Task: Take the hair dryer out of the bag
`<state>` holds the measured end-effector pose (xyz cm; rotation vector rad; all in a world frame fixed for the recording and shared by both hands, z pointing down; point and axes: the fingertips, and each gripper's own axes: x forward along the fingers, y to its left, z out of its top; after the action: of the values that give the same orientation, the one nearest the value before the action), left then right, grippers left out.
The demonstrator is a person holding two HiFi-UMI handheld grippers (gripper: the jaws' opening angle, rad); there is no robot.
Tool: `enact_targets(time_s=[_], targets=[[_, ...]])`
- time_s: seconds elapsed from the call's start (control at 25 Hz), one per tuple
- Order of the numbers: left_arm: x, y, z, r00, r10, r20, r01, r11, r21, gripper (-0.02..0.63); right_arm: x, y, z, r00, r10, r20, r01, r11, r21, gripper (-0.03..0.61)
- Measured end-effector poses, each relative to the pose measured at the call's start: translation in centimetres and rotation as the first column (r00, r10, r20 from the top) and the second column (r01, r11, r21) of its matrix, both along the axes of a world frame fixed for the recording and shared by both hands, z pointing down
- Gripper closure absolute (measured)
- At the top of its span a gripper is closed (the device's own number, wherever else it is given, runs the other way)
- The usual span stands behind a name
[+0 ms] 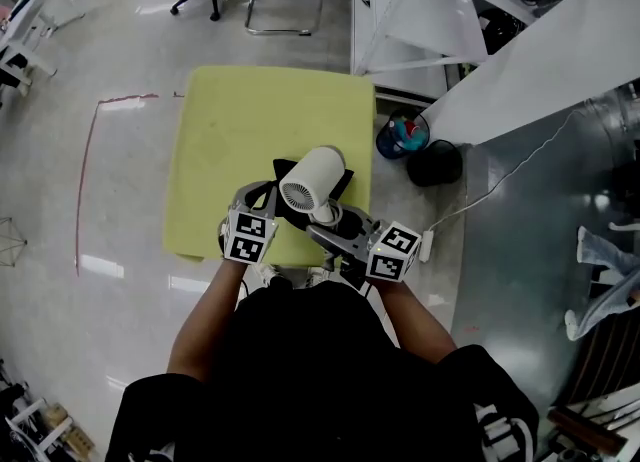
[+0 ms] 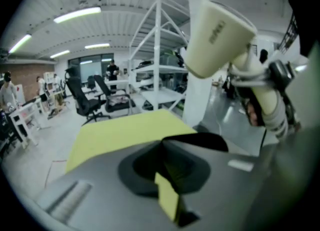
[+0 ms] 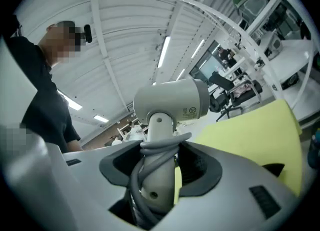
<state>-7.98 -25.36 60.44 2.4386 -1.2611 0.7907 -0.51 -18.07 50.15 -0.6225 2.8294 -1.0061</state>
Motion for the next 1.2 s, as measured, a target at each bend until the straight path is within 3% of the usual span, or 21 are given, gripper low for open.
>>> enact_targets(time_s=[0.12, 0.28, 0.48, 0.6, 0.76, 0.92, 1.08, 1.2], targets=[[1.1, 2.0, 1.4, 1.0, -0.008, -0.025, 0.007, 0.999, -0.053, 0.587, 1.3, -1.7, -1.2, 0.995, 0.097, -0.016, -0.097, 0.995, 0.039, 0.365], [1.4, 3.9, 2.2, 0.995, -0.028, -0.1, 0.017, 0.993, -0.117, 0.431, 2.9, -3.8, -2.2, 0.981, 0.192, -0.028, -0.19, 0.979, 0.073, 0.365], [0.5, 7.1, 0.5, 0.975, 0.014, -0.223, -0.045, 0.99, -0.136, 0.327, 3.9, -5.0, -3.7, 0.963, 0.267, -0.02, -0.263, 0.957, 0.12, 0.365], [-0.2, 8.6, -1.1, 0.963, 0.034, -0.268, -0.066, 0.992, -0.11, 0.327, 4.4, -5.6, -4.6, 0.958, 0.288, -0.013, -0.282, 0.947, 0.154, 0.365], [-1.6, 7.6, -4.7, 0.947, -0.019, -0.321, 0.012, 1.0, -0.022, 0.333, 4.1, -6.1, -6.5, 0.955, 0.296, -0.001, -0.289, 0.934, 0.208, 0.365], [-1.2, 6.2, -6.9, 0.942, -0.002, -0.337, 0.011, 1.0, 0.023, 0.336, 3.7, -6.1, -8.1, 0.952, 0.304, 0.019, -0.3, 0.924, 0.235, 0.365], [-1.4, 5.5, -8.0, 0.925, -0.014, -0.379, 0.021, 1.0, 0.015, 0.336, 3.3, -6.3, -9.0, 0.952, 0.304, 0.029, -0.301, 0.922, 0.243, 0.365], [-1.3, 6.0, -8.1, 0.904, -0.009, -0.428, -0.006, 0.999, -0.035, 0.336, 3.4, -6.3, -9.3, 0.951, 0.307, 0.031, -0.305, 0.921, 0.243, 0.365]])
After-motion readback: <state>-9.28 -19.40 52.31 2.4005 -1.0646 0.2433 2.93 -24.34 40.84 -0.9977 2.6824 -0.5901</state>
